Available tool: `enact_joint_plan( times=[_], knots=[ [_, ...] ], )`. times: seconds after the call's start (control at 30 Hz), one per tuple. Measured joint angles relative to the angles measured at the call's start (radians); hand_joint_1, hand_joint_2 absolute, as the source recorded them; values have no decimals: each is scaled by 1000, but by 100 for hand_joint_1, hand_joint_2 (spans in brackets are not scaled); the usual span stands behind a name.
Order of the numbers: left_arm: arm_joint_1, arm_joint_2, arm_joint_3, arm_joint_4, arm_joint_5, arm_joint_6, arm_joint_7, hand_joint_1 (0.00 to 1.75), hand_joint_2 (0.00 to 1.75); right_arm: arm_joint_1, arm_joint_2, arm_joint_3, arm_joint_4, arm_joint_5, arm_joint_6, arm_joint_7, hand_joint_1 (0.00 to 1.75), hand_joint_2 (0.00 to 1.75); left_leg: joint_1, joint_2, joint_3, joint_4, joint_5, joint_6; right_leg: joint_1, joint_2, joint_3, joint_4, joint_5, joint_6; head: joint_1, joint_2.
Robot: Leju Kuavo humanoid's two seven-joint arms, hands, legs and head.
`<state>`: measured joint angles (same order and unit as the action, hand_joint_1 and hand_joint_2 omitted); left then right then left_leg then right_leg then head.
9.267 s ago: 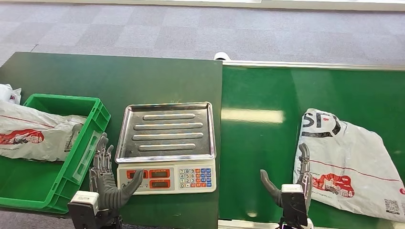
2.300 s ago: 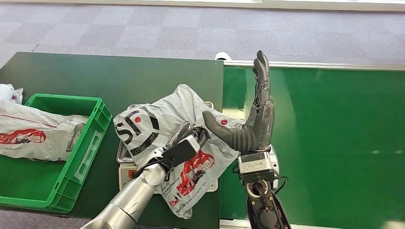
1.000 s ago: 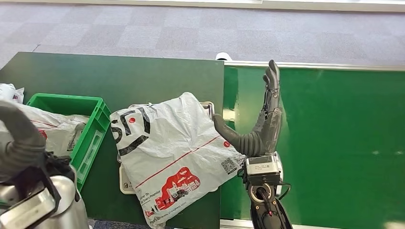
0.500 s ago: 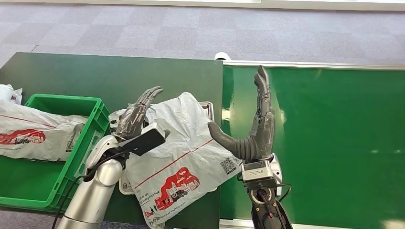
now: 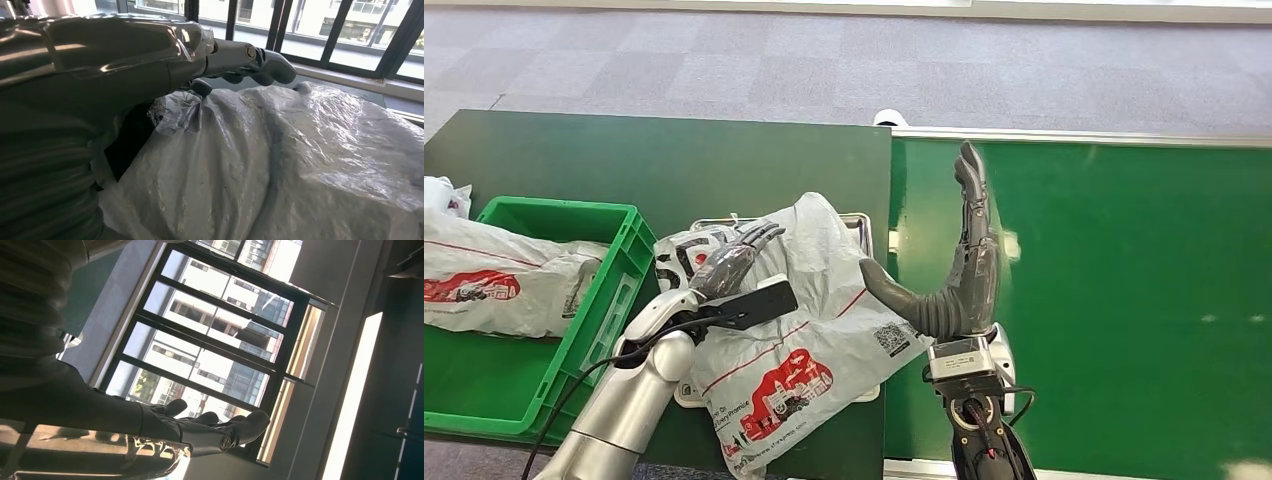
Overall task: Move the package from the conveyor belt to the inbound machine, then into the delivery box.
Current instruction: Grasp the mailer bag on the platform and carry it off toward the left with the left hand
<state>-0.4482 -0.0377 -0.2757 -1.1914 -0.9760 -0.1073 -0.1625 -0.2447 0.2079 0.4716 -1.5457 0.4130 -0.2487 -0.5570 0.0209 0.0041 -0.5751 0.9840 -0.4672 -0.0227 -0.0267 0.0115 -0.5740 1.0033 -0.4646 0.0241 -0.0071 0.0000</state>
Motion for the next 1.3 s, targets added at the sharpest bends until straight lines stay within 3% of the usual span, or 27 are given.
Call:
enact_joint_plan(
  times=[0.07,0.1,0.2,0.23,0.63,0.77,1.0,1.23,1.3],
  knots=[
    [-7,2,-3,13,-5,-7,4,0,175,0,0,0,0,0,0,0,0,175,0,0,0,0,0,0,0,0,0,0,0,0,0,0],
    [-11,3,-6,22,-11,-13,7,34,175,0,0,0,0,0,1,1,0,175,0,0,0,0,0,0,0,0,0,0,0,0,0,0],
    [-24,5,-13,51,-27,-33,14,165,175,0,0,0,0,0,2,8,0,175,0,0,0,0,0,0,0,0,1,0,0,0,0,0],
    [-27,5,-15,58,-29,-38,12,175,175,0,0,0,0,0,2,10,0,175,0,0,0,0,0,0,0,0,1,0,0,0,0,0],
    [-48,11,-23,99,3,-72,-38,175,175,-1,0,4,0,8,5,25,0,175,0,-2,1,0,0,0,0,0,2,0,0,0,0,0],
    [-46,14,-23,97,43,-30,-85,175,175,0,0,4,0,9,3,27,0,175,0,-2,1,0,0,0,0,0,1,0,0,0,0,0],
    [-10,9,-1,-18,154,230,-183,175,175,1,0,1,-1,17,-3,27,0,175,0,-1,0,0,0,0,0,0,0,0,0,0,0,0],
    [30,-33,68,-221,283,563,-309,175,175,2,0,-1,-6,20,-13,33,0,175,0,-1,0,0,0,0,0,0,0,0,0,0,0,0],
    [40,-41,85,-265,297,621,-326,175,175,2,0,-1,-6,20,-16,33,0,175,0,-2,0,0,0,0,0,-1,1,0,0,0,0,0]
  ],
)
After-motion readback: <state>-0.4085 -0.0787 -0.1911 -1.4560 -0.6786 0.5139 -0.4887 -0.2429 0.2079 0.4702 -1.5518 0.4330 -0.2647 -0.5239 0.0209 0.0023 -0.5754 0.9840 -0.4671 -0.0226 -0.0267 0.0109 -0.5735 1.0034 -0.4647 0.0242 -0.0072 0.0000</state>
